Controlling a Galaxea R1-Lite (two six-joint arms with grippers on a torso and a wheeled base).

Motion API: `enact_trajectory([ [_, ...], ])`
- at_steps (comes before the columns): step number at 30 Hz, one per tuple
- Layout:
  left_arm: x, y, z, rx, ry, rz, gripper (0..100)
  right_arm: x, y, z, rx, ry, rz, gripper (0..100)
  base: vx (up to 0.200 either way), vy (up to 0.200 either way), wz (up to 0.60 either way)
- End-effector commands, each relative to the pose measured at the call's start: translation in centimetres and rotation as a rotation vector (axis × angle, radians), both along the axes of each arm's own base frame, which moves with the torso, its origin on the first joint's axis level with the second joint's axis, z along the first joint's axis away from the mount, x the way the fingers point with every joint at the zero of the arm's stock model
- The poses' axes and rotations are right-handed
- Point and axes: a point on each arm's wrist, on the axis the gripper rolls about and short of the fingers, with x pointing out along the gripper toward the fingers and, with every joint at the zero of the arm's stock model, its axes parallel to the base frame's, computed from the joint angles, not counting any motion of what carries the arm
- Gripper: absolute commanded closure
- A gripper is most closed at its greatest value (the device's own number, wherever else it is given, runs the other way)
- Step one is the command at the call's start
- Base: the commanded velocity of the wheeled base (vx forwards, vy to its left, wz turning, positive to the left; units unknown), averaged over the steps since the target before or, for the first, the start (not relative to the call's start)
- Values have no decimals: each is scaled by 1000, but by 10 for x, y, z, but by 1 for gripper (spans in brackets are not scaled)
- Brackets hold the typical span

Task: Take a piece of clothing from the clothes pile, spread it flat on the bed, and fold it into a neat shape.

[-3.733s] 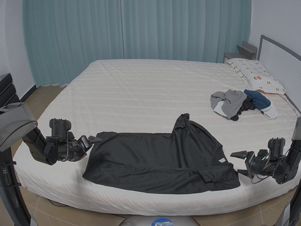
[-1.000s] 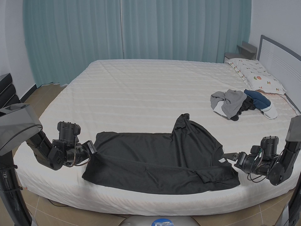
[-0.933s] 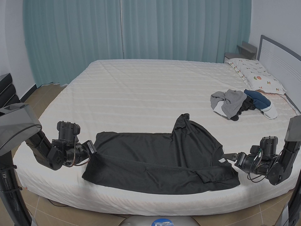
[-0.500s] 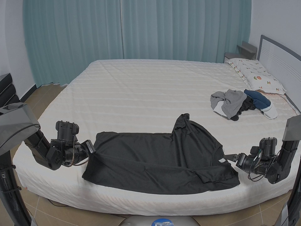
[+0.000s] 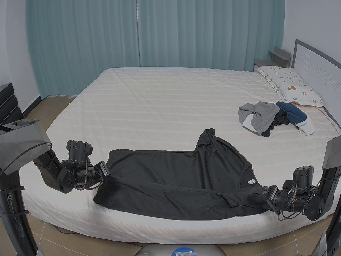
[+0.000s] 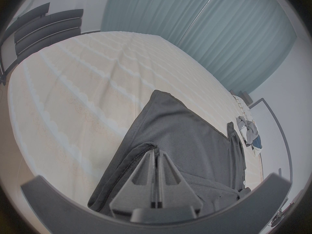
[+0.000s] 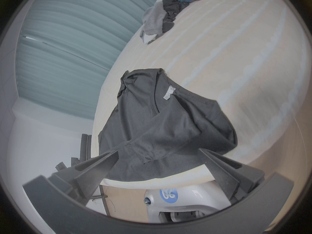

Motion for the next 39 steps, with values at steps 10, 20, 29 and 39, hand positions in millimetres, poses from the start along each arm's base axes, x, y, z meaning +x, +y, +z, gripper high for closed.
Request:
enact_trajectory([
  [10,7,0,-13,-45,32,41,100,-5,46,-5,36,65,-32,0,0,0,0],
  [20,8,-1,-16,-44,38,39,100,8,56,-20,-9,62,-97,0,0,0,0],
  [29,8,-1,-17,-43,41,39,100,13,61,-19,12,11,-123,0,0,0,0],
  [39,8,-1,-17,-43,41,39,100,12,62,-16,2,-40,-161,100,0,0,0],
])
